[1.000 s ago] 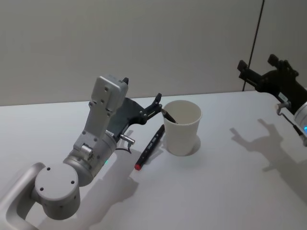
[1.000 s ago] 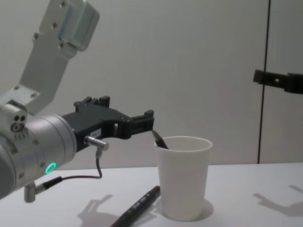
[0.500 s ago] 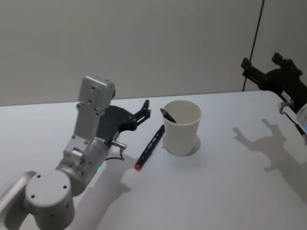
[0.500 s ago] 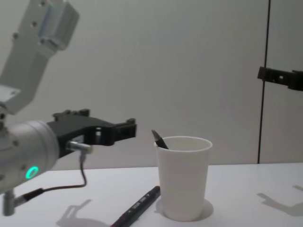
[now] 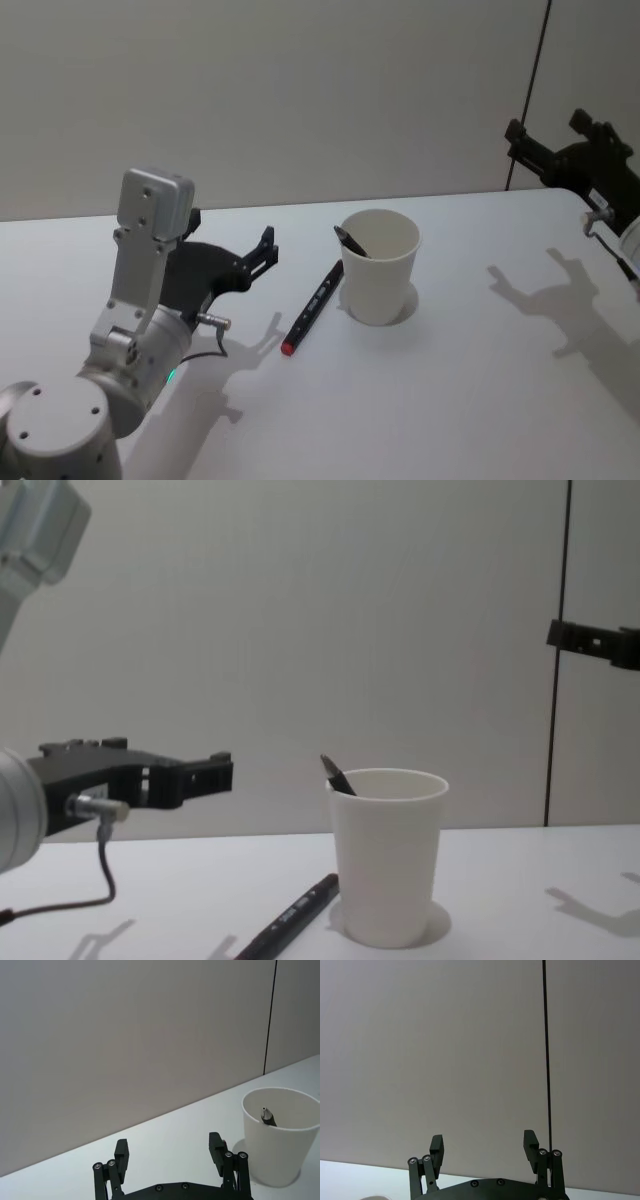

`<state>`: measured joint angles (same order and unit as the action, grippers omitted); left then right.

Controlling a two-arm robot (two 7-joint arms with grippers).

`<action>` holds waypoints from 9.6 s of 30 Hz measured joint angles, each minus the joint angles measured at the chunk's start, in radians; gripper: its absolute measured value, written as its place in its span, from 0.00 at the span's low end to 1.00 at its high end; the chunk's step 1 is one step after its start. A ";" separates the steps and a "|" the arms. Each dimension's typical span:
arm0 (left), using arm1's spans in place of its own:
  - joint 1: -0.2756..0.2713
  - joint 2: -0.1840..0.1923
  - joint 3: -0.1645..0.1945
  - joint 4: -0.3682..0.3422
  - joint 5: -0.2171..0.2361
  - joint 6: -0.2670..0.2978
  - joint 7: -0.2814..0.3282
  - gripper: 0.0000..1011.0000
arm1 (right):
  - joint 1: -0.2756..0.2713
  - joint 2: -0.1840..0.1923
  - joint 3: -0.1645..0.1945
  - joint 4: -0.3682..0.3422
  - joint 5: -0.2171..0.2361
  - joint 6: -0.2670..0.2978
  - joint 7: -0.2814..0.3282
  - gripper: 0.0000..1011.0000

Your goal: Place the pen into the pen holder.

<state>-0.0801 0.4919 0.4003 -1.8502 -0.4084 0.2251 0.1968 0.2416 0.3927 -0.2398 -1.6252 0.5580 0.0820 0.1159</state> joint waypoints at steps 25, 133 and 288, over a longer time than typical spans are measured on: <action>0.068 0.046 0.016 -0.022 0.034 0.069 -0.140 0.99 | -0.001 0.000 0.000 -0.001 0.001 -0.001 -0.003 0.99; 0.046 -0.128 0.052 0.158 0.164 0.075 -0.188 0.93 | -0.001 0.000 0.000 -0.001 0.001 -0.001 -0.003 0.99; 0.084 -0.188 -0.035 -0.043 0.305 -0.125 -0.032 0.16 | 0.077 -0.088 -0.024 -0.005 0.322 0.157 0.171 0.99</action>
<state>0.0042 0.3035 0.3657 -1.8934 -0.1033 0.0999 0.1645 0.3184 0.3046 -0.2636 -1.6298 0.8802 0.2394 0.2874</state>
